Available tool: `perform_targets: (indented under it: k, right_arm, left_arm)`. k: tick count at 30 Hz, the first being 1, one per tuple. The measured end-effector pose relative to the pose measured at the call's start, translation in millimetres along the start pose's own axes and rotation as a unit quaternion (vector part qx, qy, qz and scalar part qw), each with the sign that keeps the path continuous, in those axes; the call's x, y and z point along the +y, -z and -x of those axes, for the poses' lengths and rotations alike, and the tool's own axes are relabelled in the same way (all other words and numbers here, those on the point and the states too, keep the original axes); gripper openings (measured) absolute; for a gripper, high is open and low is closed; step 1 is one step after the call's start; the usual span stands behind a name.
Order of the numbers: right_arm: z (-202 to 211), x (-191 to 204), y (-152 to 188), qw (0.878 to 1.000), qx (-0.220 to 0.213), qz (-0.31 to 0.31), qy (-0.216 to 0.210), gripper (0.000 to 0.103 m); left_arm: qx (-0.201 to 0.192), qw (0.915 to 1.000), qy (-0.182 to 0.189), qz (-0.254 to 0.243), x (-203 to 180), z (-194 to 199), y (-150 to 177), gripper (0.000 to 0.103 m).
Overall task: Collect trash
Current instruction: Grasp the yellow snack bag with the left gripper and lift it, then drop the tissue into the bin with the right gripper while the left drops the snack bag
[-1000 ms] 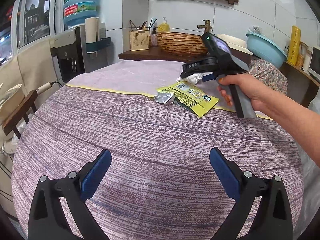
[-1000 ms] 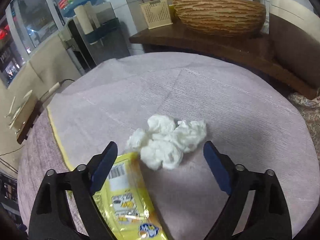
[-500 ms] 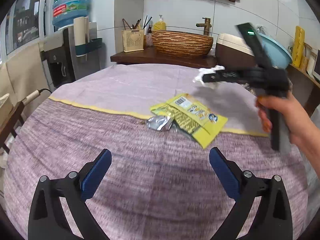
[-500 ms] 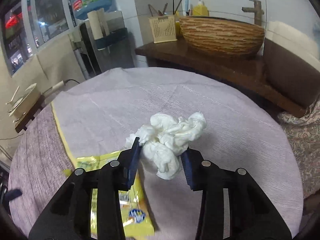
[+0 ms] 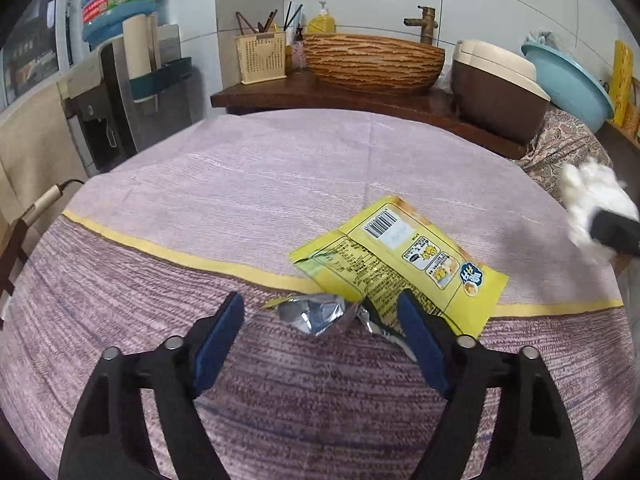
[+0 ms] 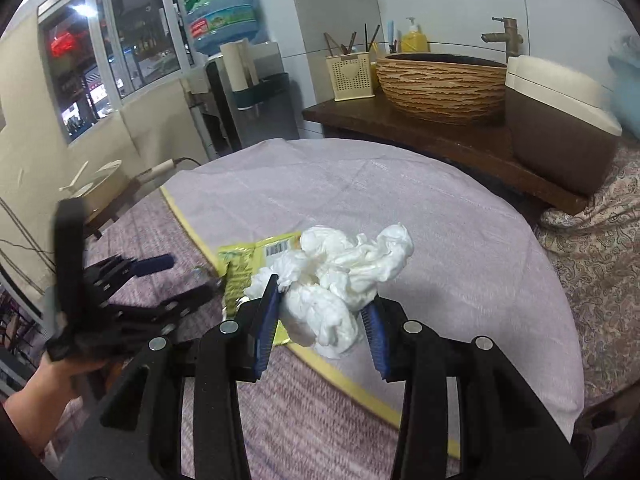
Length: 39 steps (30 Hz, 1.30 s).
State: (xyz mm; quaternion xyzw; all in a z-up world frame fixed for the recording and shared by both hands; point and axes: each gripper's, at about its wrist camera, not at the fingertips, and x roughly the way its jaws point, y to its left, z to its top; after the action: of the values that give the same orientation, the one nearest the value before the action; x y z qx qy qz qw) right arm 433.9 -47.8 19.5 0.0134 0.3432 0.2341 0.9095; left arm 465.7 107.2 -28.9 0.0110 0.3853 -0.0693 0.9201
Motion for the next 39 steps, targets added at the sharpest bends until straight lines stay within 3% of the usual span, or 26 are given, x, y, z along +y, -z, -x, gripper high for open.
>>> perform_targets:
  k: [3,10,13,19,23,32,37,39]
  right_arm:
    - [16.4,5.2,12.2,1.0,-0.003,0.001,-0.012,0.04]
    - [52.3,15.0,30.9,1.0,-0.025,0.015,-0.011,0.04]
    - [61.6,13.5,37.2,0.999,-0.028,0.01,-0.016,0.04]
    - [83.0,9.0,50.5,0.999,-0.048,0.007,-0.005,0.04]
    - [101.9,8.1,63.4,0.998,-0.062,0.002,-0.003,0.04]
    - [145.2,13.3,106.9,0.995,-0.094,-0.001,0.019,0.04]
    - [169.8,6.0,137.6,0.993,-0.106,-0.02,0.04,0.04]
    - [178.7,3.6,149.4,0.993,-0.109,-0.025,0.048,0.04]
  left_arm:
    - [0.021,0.9997,0.007,0.004,-0.9,-11.7,-1.2,0.062]
    - [0.026,0.9993,0.025,0.012,0.8,-9.4,-1.3,0.013]
    - [0.023,0.9991,0.034,0.014,-1.3,-4.5,-0.8,0.004]
    - [-0.008,0.9987,0.048,0.018,-5.1,23.4,3.8,0.003]
    - [-0.041,0.9972,0.061,0.013,-11.9,64.3,18.5,0.003]
    - [-0.116,0.991,0.066,0.0,-36.1,172.2,74.2,0.003]
    - [-0.138,0.9888,0.057,-0.003,-52.9,203.2,101.9,0.003]
    - [-0.141,0.9876,0.069,0.006,-59.5,212.0,112.7,0.003]
